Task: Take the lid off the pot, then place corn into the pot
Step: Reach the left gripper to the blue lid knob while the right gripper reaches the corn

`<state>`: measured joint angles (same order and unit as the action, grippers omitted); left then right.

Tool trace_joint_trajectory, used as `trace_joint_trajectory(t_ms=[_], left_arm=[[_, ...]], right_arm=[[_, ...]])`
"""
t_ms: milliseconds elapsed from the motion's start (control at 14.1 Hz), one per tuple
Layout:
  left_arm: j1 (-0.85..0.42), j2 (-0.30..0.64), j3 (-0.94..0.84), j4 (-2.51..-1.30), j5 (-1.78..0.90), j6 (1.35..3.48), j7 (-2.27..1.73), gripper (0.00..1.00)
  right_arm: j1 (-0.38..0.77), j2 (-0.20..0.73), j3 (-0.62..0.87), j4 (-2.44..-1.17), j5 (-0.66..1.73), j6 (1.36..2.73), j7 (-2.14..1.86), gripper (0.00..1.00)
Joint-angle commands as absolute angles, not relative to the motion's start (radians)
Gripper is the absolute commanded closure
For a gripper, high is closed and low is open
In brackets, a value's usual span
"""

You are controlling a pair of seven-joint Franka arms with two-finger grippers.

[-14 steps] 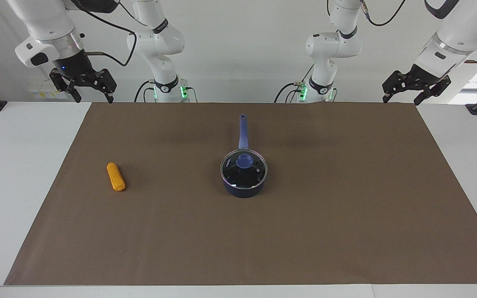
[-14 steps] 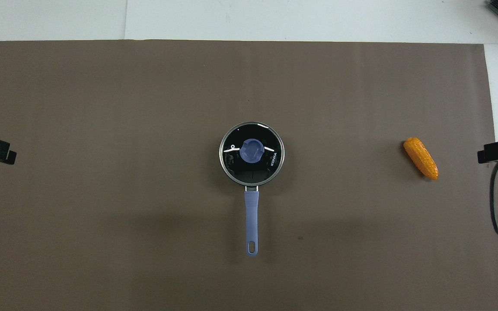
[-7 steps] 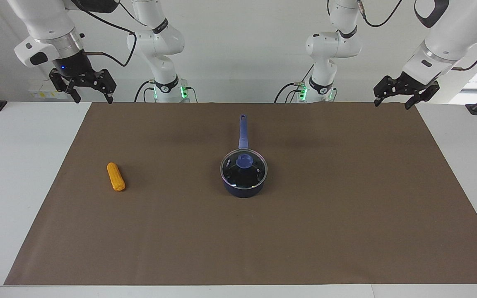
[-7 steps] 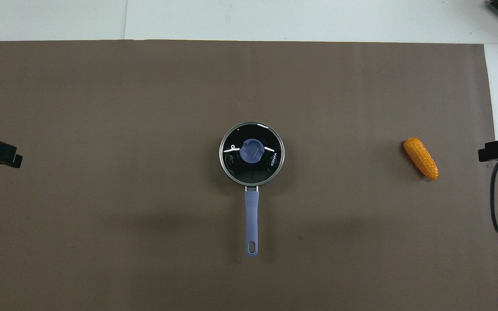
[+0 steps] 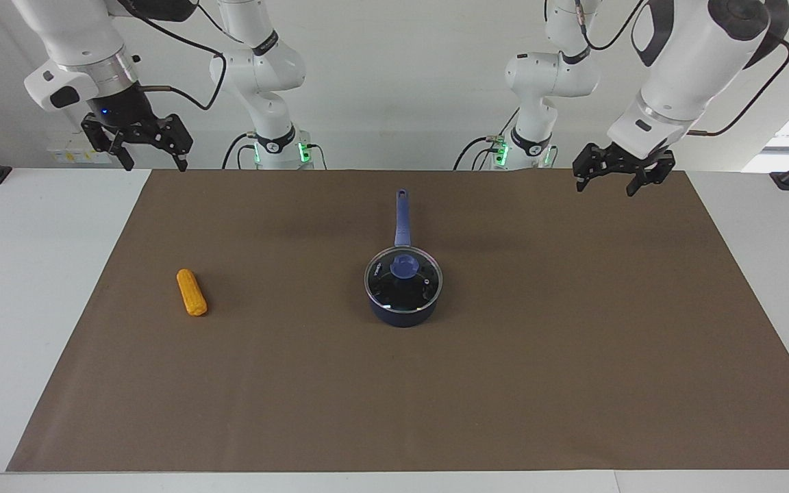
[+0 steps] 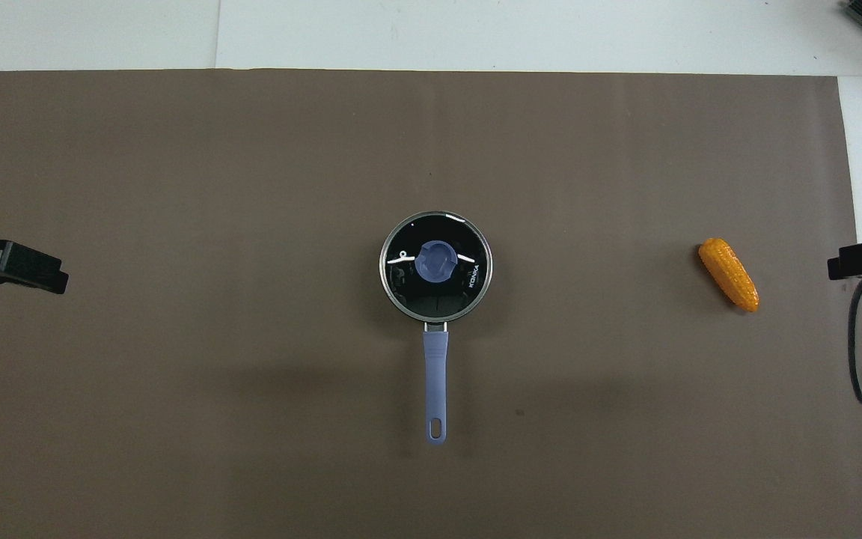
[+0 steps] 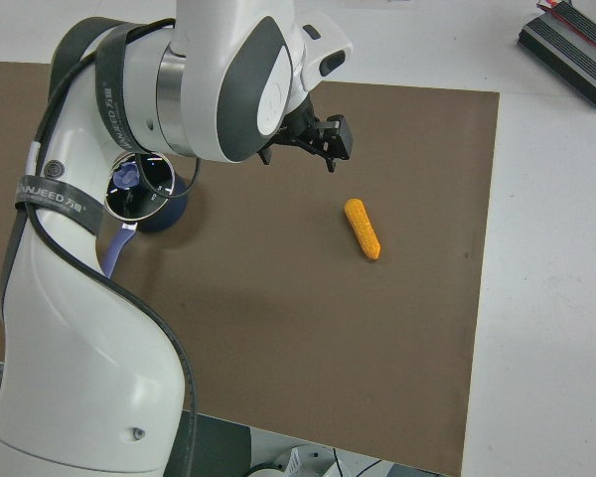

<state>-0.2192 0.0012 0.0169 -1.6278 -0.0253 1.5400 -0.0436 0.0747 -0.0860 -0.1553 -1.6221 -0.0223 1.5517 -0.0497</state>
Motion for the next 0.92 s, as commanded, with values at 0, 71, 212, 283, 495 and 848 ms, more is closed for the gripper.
trace_joint_trajectory(t_ms=[0,71,212,283,495,848], left_arm=[[-0.271,-0.003,0.031,-1.654,-0.023,1.588,-0.132,0.00],[-0.290,0.014,0.031,-1.652,-0.023,1.600,-0.174,0.00],[-0.333,0.032,0.031,-1.652,-0.025,1.637,-0.254,0.00],[-0.347,0.038,0.031,-1.652,-0.031,1.650,-0.300,0.00],[-0.409,0.075,0.031,-1.651,-0.034,1.692,-0.420,0.00],[-0.491,0.124,0.031,-1.644,-0.035,1.770,-0.572,0.00]], right_arm=[[0.069,-0.098,-0.152,-1.637,-0.029,1.557,-0.058,0.00],[0.069,-0.098,-0.152,-1.635,-0.029,1.555,-0.058,0.00],[0.069,-0.097,-0.152,-1.632,-0.029,1.557,-0.058,0.00],[0.069,-0.095,-0.152,-1.632,-0.029,1.557,-0.055,0.00],[0.075,-0.101,-0.152,-1.641,-0.034,1.555,-0.089,0.00],[0.051,-0.106,-0.163,-1.781,-0.029,1.672,-0.205,0.00]])
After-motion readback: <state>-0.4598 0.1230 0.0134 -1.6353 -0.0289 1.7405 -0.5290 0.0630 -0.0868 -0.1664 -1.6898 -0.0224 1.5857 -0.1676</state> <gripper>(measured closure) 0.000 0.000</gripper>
